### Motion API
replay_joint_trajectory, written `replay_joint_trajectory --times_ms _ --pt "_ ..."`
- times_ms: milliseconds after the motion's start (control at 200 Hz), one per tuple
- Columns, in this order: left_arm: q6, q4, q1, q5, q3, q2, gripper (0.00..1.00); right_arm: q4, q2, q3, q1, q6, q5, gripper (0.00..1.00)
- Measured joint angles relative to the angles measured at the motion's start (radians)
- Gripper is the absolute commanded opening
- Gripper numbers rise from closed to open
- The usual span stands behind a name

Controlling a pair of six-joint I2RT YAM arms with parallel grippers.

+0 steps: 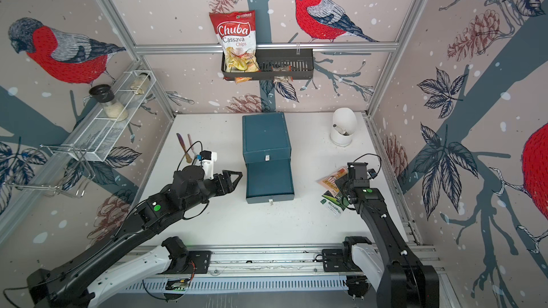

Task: Take the seed bags out of the drawer
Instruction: Place the seed packet at the center of the board.

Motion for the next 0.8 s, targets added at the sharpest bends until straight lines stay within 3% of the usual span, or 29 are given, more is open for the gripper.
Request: replay_joint_trajectory --times_ms 480,780,800 --pt "-0.016 0.007 0.003 0.019 -0.03 0.008 0.73 0.294 0.402 0.022 0.025 -0.012 -0.065 0.0" --pt "-0.024 0.011 0.003 0.023 -0.066 -0.011 0.73 0.424 0.443 0.004 -0.026 0.075 -0.064 0.0" --pt "-0.024 0.011 0.003 0.023 -0.067 -0.01 0.73 0.426 0.441 0.002 -0.026 0.087 -0.063 0.03"
